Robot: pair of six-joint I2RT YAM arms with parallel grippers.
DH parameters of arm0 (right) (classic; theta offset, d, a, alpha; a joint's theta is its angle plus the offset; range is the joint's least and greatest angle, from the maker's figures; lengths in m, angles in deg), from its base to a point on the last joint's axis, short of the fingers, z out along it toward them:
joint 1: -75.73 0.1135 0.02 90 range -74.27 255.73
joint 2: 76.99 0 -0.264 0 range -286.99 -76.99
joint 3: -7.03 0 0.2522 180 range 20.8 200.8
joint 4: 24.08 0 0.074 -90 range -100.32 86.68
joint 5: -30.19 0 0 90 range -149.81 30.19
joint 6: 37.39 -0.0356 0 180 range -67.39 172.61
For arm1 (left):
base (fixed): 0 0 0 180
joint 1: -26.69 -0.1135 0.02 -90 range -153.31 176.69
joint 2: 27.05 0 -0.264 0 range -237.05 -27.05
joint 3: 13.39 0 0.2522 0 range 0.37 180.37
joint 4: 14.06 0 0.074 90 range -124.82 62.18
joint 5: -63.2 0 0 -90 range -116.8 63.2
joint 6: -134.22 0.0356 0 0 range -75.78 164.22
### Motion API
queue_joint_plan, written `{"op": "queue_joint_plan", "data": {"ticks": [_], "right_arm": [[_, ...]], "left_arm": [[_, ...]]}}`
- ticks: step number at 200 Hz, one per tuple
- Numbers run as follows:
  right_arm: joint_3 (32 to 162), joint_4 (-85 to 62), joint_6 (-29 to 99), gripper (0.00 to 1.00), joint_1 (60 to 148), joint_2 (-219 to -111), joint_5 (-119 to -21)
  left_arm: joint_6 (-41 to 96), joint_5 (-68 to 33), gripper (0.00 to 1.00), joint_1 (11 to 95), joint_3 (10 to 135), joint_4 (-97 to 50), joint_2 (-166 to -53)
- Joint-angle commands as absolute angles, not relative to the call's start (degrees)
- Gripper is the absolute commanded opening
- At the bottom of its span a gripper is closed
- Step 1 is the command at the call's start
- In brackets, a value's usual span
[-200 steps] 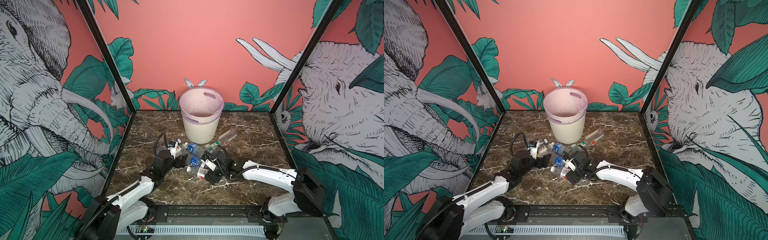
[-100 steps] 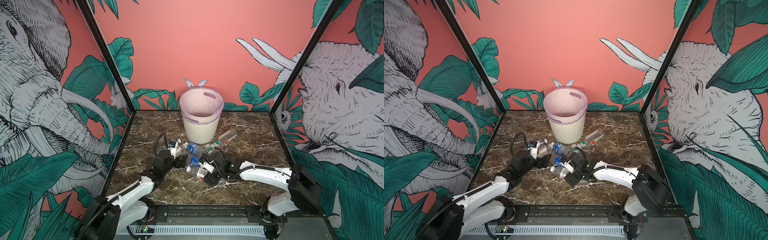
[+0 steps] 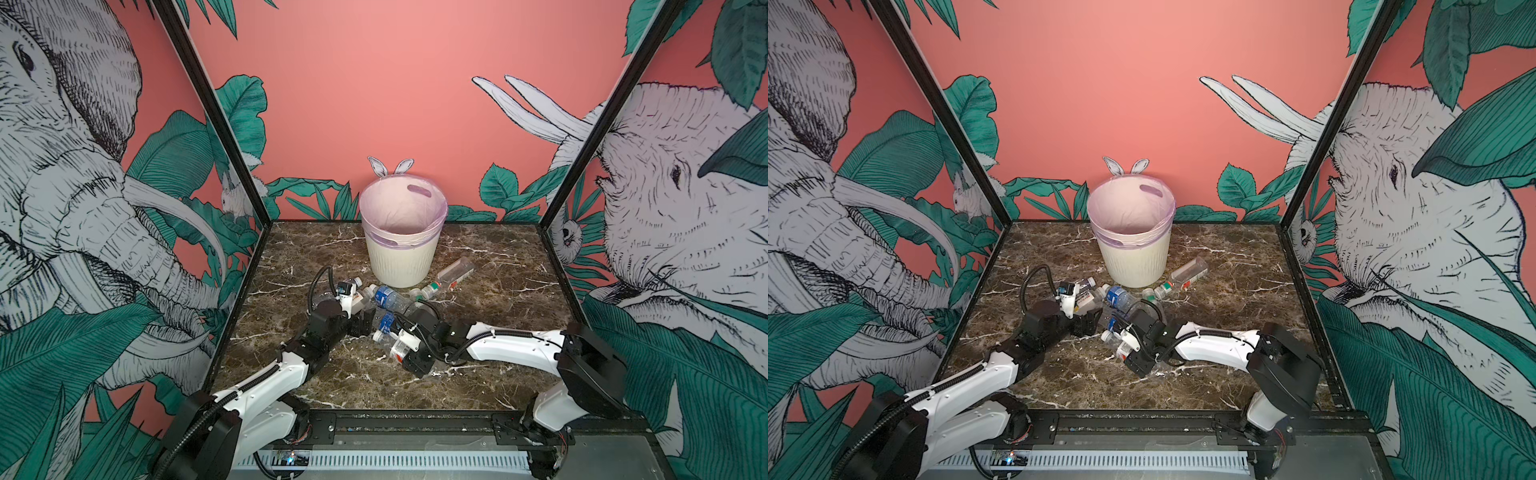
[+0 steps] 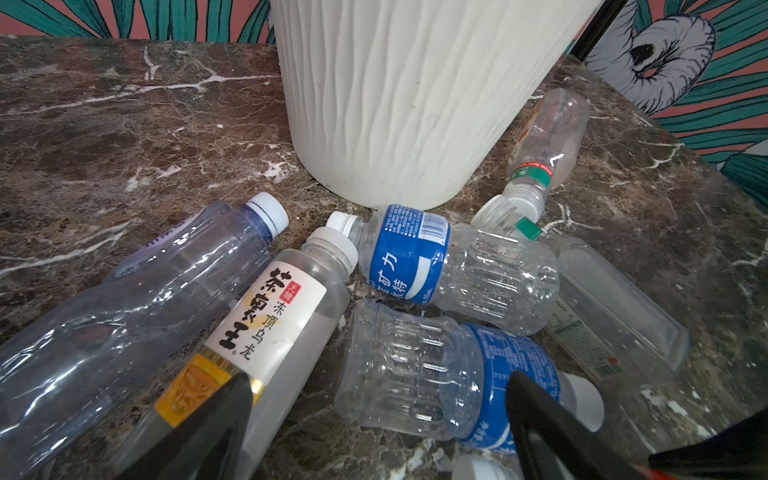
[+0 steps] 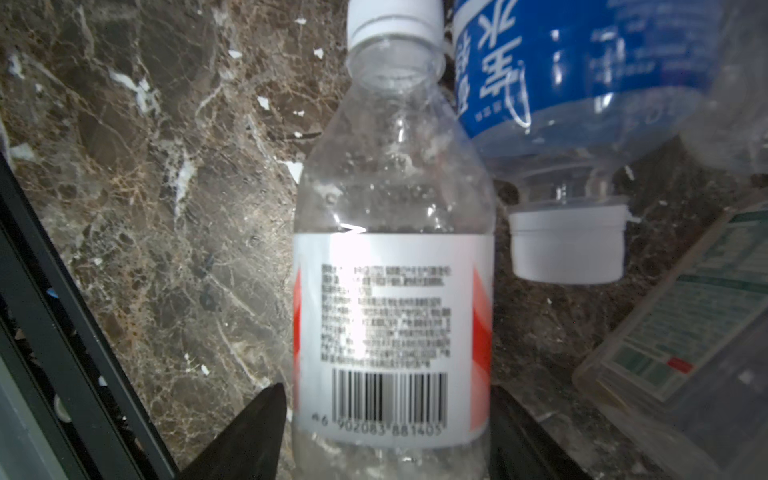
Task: Throw the plastic bottles in the bin
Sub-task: 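Close the right gripper around the white-label bottle's middle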
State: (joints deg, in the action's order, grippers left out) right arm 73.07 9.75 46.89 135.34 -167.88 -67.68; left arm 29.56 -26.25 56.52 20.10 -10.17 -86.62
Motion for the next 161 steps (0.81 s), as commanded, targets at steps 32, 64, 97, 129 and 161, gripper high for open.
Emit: {"op": "queue_joint_plan", "data": {"ticks": [32,64,97,129,161], "right_arm": [[76.1,10.0,47.8,0.71,136.8,-171.5,-66.9],[76.9,10.5,47.9,0.69,137.4,-173.3,-66.2],[77.5,11.7,48.4,0.71,137.9,-174.0,-65.3],[77.9,12.9,48.8,0.73,138.2,-174.5,-63.9],[77.8,13.2,48.8,0.70,138.5,-174.2,-62.6]], "left_arm": [[28.9,-26.0,0.96,56.3,19.9,-9.9,-86.8],[28.9,-26.0,0.96,56.3,20.0,-9.7,-87.1],[28.9,-26.0,0.96,56.3,20.0,-9.5,-87.6],[28.8,-25.8,0.96,56.3,20.1,-9.4,-87.9],[28.8,-25.9,0.96,56.4,20.1,-9.4,-88.0]]}}
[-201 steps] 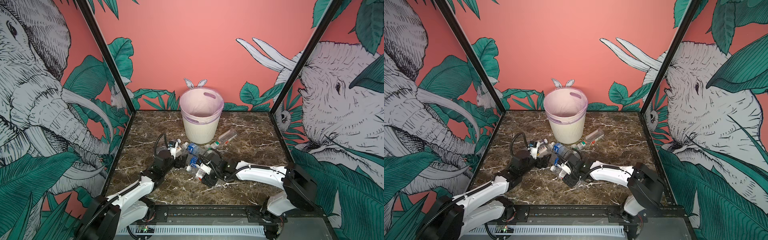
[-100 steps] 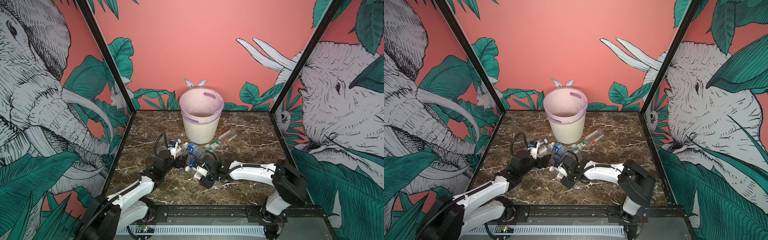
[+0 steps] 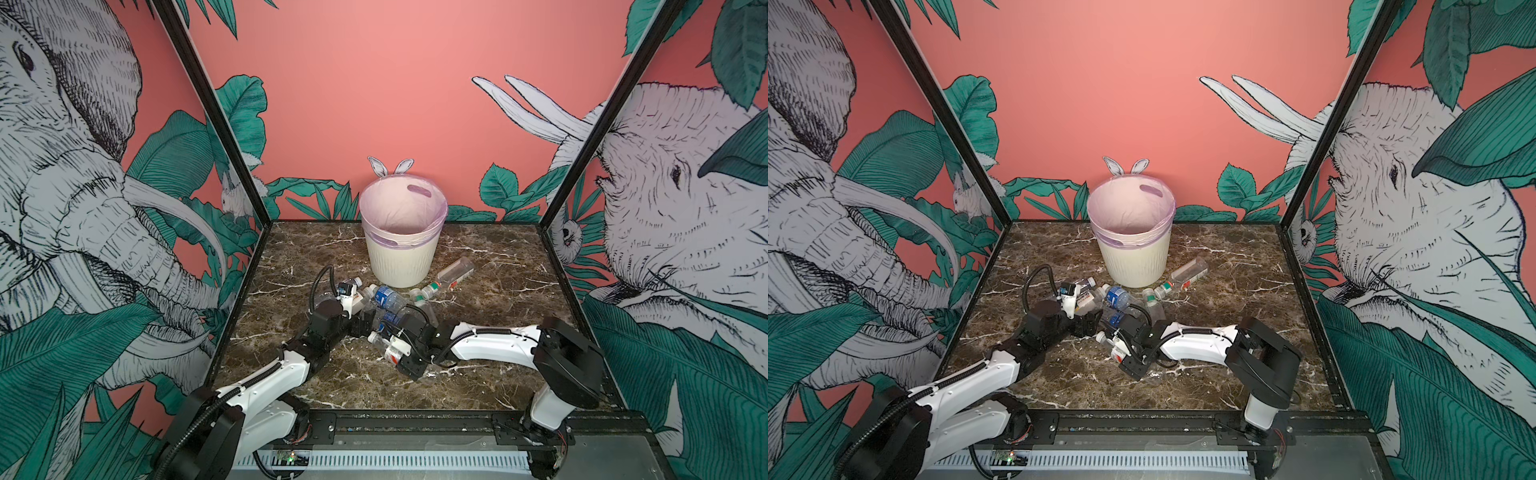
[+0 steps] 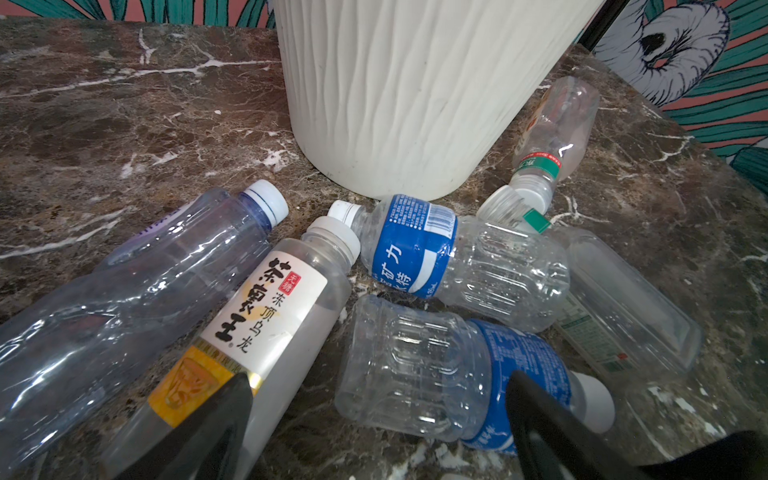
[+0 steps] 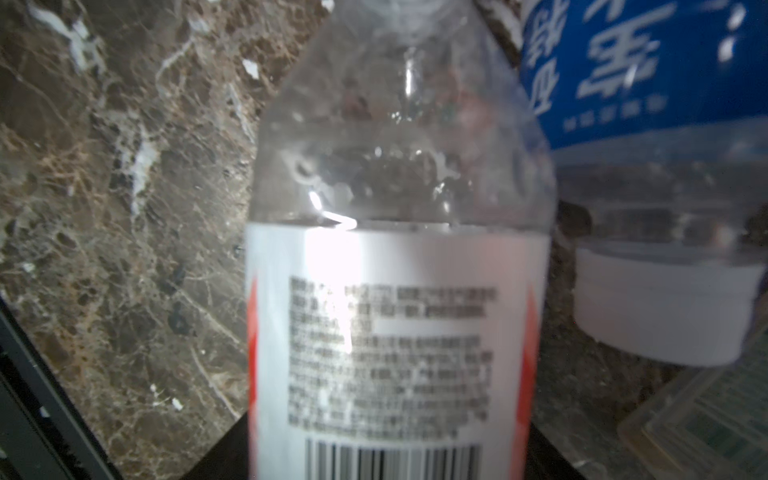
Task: Throw the plastic bottles in the bin
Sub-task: 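Close the right gripper around the white-label bottle's middle, then lift the white-label bottle off the table with the right gripper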
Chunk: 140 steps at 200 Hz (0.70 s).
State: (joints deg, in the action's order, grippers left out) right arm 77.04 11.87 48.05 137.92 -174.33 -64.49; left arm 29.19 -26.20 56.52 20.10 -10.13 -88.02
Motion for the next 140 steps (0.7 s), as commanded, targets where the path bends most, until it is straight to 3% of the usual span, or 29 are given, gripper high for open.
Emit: {"op": "queue_joint_plan", "data": {"ticks": [1,51,140], "right_arm": [[77.7,13.1,48.8,0.70,138.5,-174.1,-62.5],[76.0,12.3,48.6,0.53,138.8,-169.8,-60.6],[67.2,7.9,44.7,0.46,139.1,-155.6,-54.2]], "left_arm": [[28.8,-25.9,0.96,56.3,20.1,-9.4,-88.0],[28.9,-25.8,0.96,56.3,20.1,-9.4,-88.1],[29.5,-23.8,0.96,56.2,19.8,-7.5,-88.9]]}}
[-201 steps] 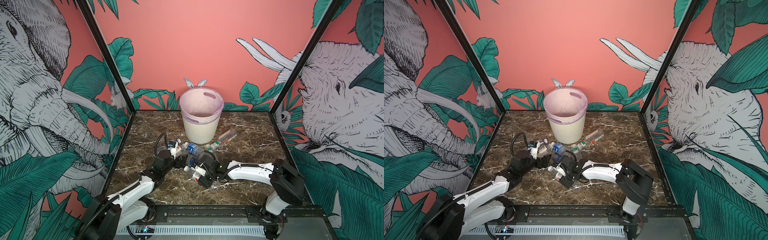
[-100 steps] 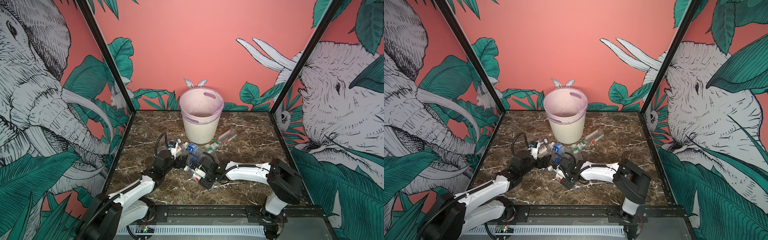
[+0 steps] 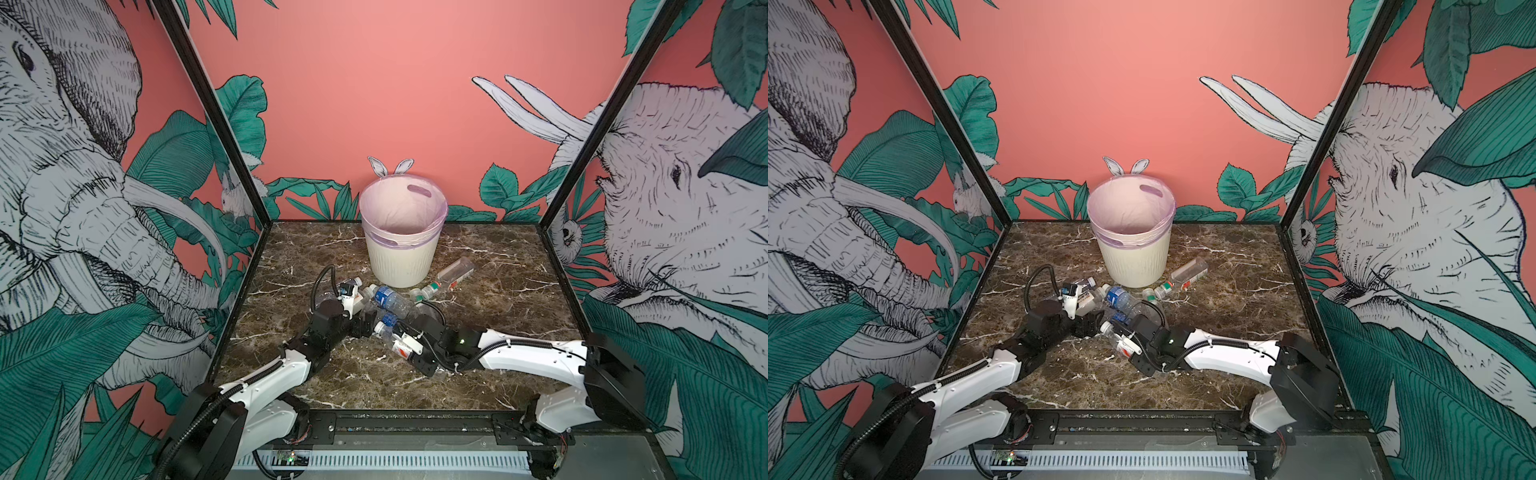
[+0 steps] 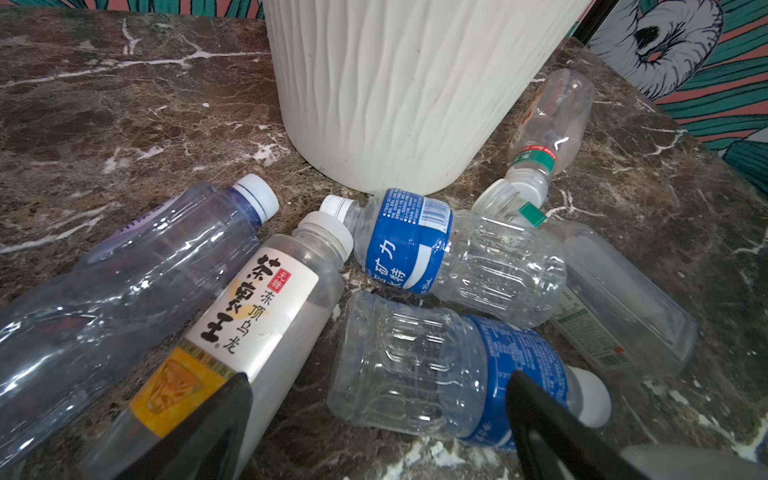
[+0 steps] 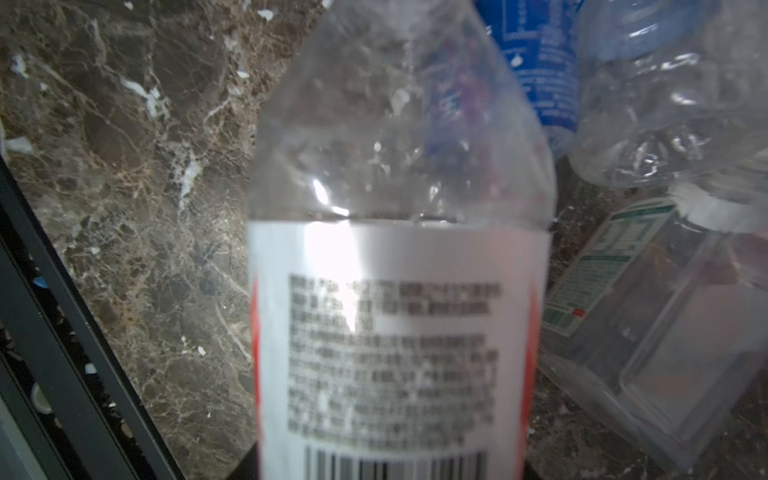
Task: Throw the plastic bottles in the bin
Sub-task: 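Lift the white-label bottle off the table with the right gripper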
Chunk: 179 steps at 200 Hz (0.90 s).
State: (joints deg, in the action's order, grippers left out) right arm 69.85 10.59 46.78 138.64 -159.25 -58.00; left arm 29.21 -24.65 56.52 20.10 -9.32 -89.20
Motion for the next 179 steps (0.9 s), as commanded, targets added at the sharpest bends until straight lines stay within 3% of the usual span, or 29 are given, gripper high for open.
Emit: {"op": "queue_joint_plan", "data": {"ticks": [1,116,179], "right_arm": [[67.1,7.8,44.6,0.46,139.1,-155.4,-54.0],[50.1,-6.1,37.0,0.51,139.1,-129.2,-35.5],[46.4,-4.8,37.3,0.53,139.1,-117.0,-26.7]], "left_arm": [[29.5,-23.8,0.96,56.3,19.8,-7.5,-88.9],[30.0,-21.6,0.96,56.3,19.7,-5.5,-90.3],[30.0,-21.4,0.96,56.3,19.7,-5.2,-91.2]]}}
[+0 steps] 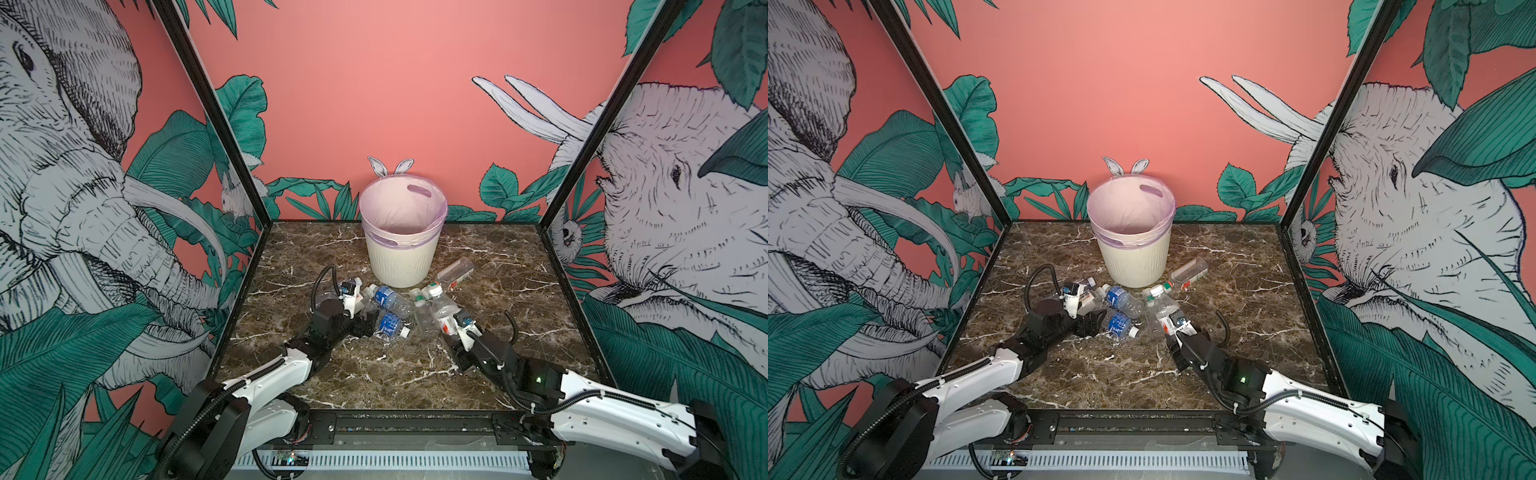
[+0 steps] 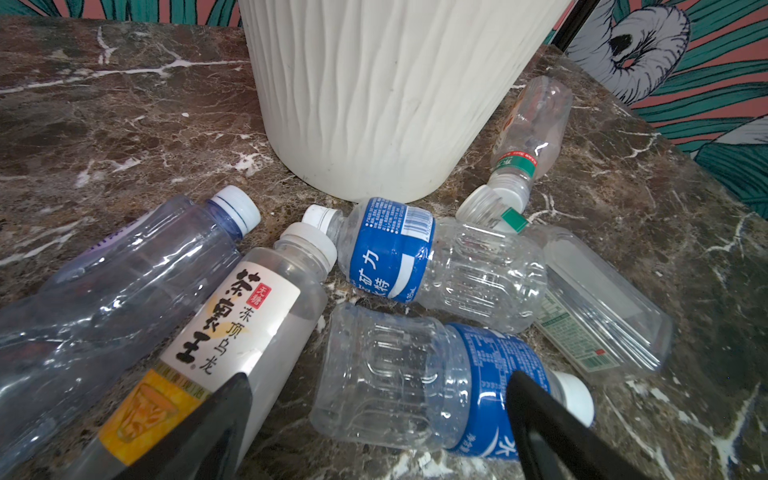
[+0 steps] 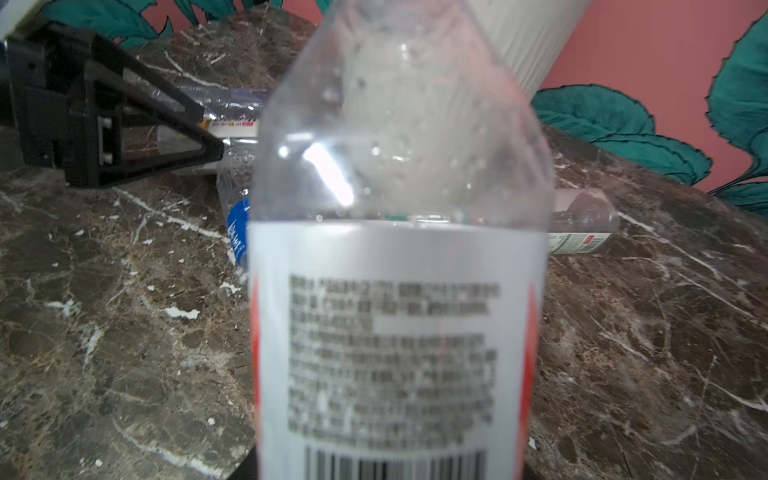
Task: Throw the plastic bottles in the bin
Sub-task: 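Lift the white-label bottle off the table with the right gripper, then swing the white-label bottle over the bin and open the right gripper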
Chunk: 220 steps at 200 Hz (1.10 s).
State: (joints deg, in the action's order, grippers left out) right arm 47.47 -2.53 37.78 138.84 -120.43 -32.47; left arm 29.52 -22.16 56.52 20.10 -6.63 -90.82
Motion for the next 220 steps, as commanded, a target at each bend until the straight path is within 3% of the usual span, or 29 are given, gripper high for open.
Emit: {"op": "queue_joint_plan", "data": {"ticks": [1,46,74,98,139,160,164,171,173,197,220], "right_arm": [[46.5,-4.8,37.2,0.52,139.1,-116.8,-26.5],[48.0,-5.1,39.0,0.53,139.1,-110.8,-22.5],[55.2,-5.9,43.4,0.52,139.0,-113.3,-20.2],[67.9,-6.7,48.9,0.51,136.3,-123.0,-21.4],[104.8,-2.1,48.0,0.50,119.8,-151.0,-39.4],[130.6,5.8,46.6,0.65,115.3,-170.1,-45.4],[135.1,7.1,46.8,0.71,114.9,-173.6,-45.2],[142.9,10.1,47.1,0.95,114.1,-179.0,-45.5],[145.1,11.4,47.0,0.98,113.8,-180.3,-45.9],[164.4,21.5,44.0,0.99,111.4,-191.8,-45.3],[155.6,15.6,43.4,0.99,111.3,-186.6,-46.1]], "left_arm": [[30.0,-21.4,0.96,56.3,19.8,-5.2,-91.1],[30.0,-21.3,0.96,56.3,19.8,-5.2,-91.5],[29.9,-20.9,0.96,56.3,20.0,-5.1,-91.9],[29.6,-20.6,0.96,56.3,20.1,-4.9,-91.9],[29.5,-20.5,0.96,56.3,20.1,-5.2,-91.0],[29.7,-21.1,0.96,56.3,20.1,-6.0,-89.8],[29.8,-21.2,0.96,56.3,20.0,-6.4,-89.6],[30.0,-21.5,0.96,56.3,19.9,-6.9,-88.8],[30.0,-21.7,0.96,56.3,19.9,-7.0,-88.7],[30.3,-22.3,0.96,56.3,19.4,-8.6,-86.4],[30.4,-23.4,0.96,56.1,19.1,-9.2,-85.1]]}}
